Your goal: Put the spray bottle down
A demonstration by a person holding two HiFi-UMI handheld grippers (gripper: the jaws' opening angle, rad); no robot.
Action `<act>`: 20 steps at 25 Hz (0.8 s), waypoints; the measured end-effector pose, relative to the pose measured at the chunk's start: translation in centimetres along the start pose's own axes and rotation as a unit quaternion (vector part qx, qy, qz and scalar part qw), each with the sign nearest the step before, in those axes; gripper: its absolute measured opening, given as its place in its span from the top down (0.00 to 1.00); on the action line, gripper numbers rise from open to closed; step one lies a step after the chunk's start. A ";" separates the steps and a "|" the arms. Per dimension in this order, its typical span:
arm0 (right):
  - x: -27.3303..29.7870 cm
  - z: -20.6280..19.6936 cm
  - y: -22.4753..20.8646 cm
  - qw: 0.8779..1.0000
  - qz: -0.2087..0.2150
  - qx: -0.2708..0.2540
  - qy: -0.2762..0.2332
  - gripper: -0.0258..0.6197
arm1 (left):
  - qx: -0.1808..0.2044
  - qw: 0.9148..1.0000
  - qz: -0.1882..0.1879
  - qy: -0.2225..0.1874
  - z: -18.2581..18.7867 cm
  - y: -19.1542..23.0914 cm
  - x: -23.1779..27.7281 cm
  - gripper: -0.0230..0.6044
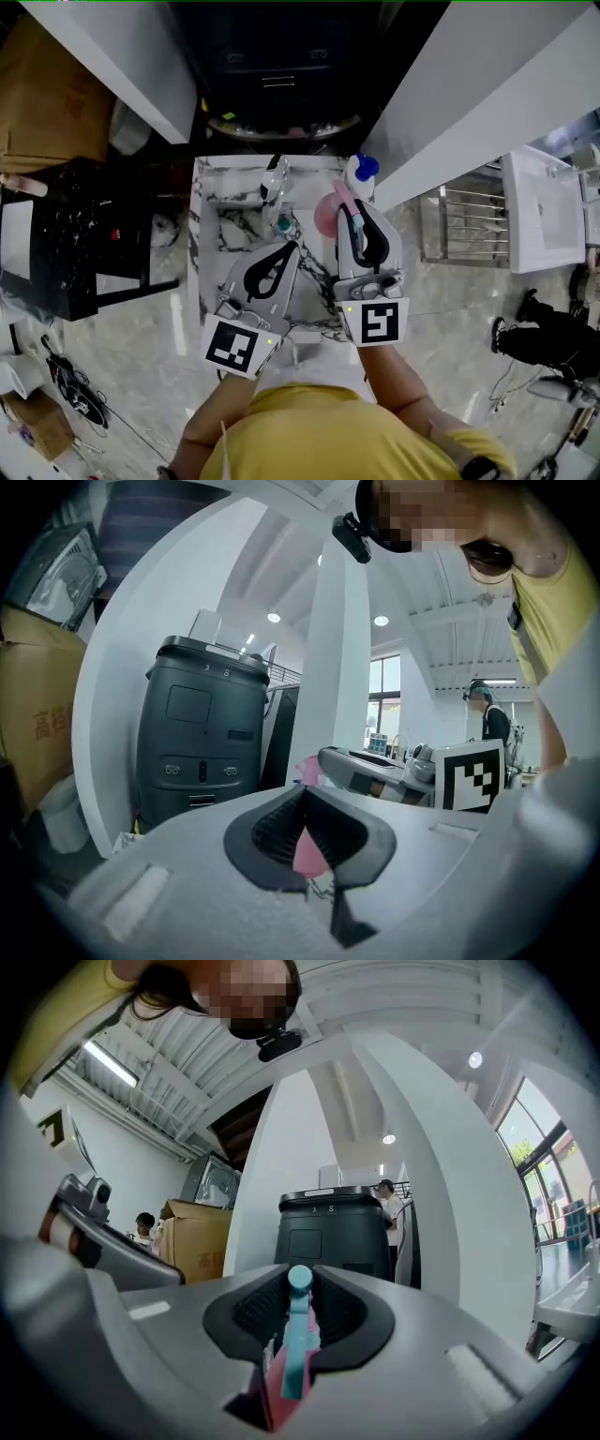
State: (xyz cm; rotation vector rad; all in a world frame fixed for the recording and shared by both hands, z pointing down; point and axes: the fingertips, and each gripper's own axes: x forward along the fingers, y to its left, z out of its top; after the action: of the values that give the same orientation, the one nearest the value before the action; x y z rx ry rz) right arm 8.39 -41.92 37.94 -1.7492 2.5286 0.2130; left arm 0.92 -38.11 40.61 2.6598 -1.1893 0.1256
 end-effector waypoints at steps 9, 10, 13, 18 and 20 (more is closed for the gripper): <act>4.1 -2.9 -0.2 1.000 -0.016 0.000 0.000 0.86 | -0.010 1.000 -0.012 0.021 -1.6 2.7 2.8 0.97; 4.5 -3.3 -0.1 1.000 -0.016 0.002 0.002 0.86 | -0.011 1.000 -0.013 0.024 -1.9 2.9 3.0 0.97; 5.3 -4.7 0.0 1.000 -0.017 0.001 0.009 0.86 | -0.013 0.999 -0.016 0.033 -2.6 3.5 3.6 0.97; 6.7 -6.0 0.2 1.000 -0.020 0.005 0.004 0.86 | -0.020 0.999 -0.018 0.041 -3.3 4.4 4.1 0.97; 7.1 -6.4 0.3 1.000 -0.020 0.004 0.002 0.86 | -0.021 0.999 -0.019 0.045 -3.6 4.6 4.1 0.97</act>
State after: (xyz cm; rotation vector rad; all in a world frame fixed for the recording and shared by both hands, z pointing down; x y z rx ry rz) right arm 5.75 -49.35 43.42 -1.7979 2.4897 0.1986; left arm 0.34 -43.19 45.59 2.6091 -1.0996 0.2094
